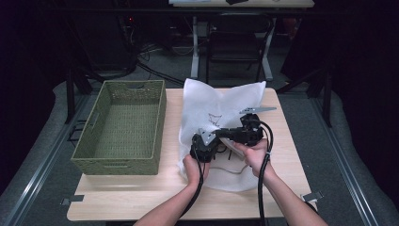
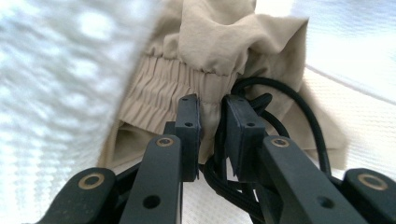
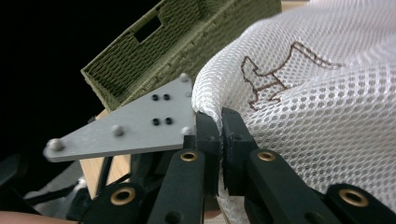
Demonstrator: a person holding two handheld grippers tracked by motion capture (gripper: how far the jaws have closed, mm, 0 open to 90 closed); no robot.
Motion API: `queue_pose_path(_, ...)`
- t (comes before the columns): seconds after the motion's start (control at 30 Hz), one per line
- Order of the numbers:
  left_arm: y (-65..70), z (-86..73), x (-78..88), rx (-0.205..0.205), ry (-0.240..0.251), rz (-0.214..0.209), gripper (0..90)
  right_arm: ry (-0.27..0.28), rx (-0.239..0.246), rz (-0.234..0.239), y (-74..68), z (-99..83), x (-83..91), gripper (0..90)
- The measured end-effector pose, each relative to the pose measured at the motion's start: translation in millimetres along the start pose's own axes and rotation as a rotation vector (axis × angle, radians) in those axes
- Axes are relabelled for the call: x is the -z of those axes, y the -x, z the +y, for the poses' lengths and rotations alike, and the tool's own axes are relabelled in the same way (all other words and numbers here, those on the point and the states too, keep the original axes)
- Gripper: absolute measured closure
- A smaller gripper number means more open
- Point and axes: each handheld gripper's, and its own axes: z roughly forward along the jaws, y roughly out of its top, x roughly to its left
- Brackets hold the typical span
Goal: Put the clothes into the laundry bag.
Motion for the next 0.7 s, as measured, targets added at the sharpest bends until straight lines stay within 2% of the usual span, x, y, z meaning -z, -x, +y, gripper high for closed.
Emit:
queue_pose_path(0.03, -0.5, -1.9, -2.3, 0.003, -0.014, 0.0, 75.1, -0.015, -0.025, 0.005, 4.8, -2.8, -2.9, 87.3)
queue_pose_path(0.07, -1.6, -4.2, -6.0, -0.005, -0.035, -0.004, 73.2, -0.044, -0.037, -0.013, 11.0, -7.0, -6.5, 86.8)
queue_pose_path(0.13, -3.7, -7.8, -9.2, 0.018, -0.06, -0.024, 71.4, -0.056, -0.042, -0.021, 13.8, -8.6, -8.0, 86.5)
queue_pose_path(0.2, -3.5, -8.6, -6.2, 0.006, -0.078, -0.048, 66.7, -0.074, -0.047, -0.032, 17.5, -10.2, -8.6, 86.1)
queue_pose_path(0.23, -2.6, -8.4, -2.9, -0.005, -0.086, -0.062, 61.1, -0.098, -0.028, -0.048, 18.2, -10.3, -9.0, 86.0)
queue_pose_path(0.3, -0.9, -7.5, 6.5, -0.033, -0.098, -0.082, 58.5, -0.1, -0.025, -0.053, 17.8, -10.4, -9.3, 86.0)
queue_pose_path(0.37, 0.0, -6.6, 17.0, -0.057, -0.108, -0.104, 49.8, -0.117, -0.007, -0.068, 16.3, -10.1, -10.9, 86.0)
queue_pose_path(0.5, 1.1, -4.1, 41.4, -0.108, -0.086, -0.128, 46.1, -0.125, 0.019, -0.076, 13.8, -9.9, -13.2, 86.0)
queue_pose_path(0.53, 0.1, -3.6, 47.1, -0.108, -0.079, -0.139, 45.6, -0.13, 0.026, -0.081, 12.9, -9.5, -13.2, 86.0)
queue_pose_path(0.6, -2.9, -2.4, 57.8, -0.114, -0.069, -0.134, 45.1, -0.125, 0.029, -0.081, 12.3, -9.3, -12.7, 85.8)
queue_pose_path(0.67, -8.0, -2.7, 65.3, -0.137, -0.073, -0.099, 43.4, -0.128, 0.031, -0.082, 11.9, -9.2, -11.9, 85.7)
queue_pose_path(0.7, -12.1, -4.1, 67.1, -0.135, -0.087, -0.081, 42.3, -0.133, 0.034, -0.082, 11.8, -9.0, -11.6, 85.7)
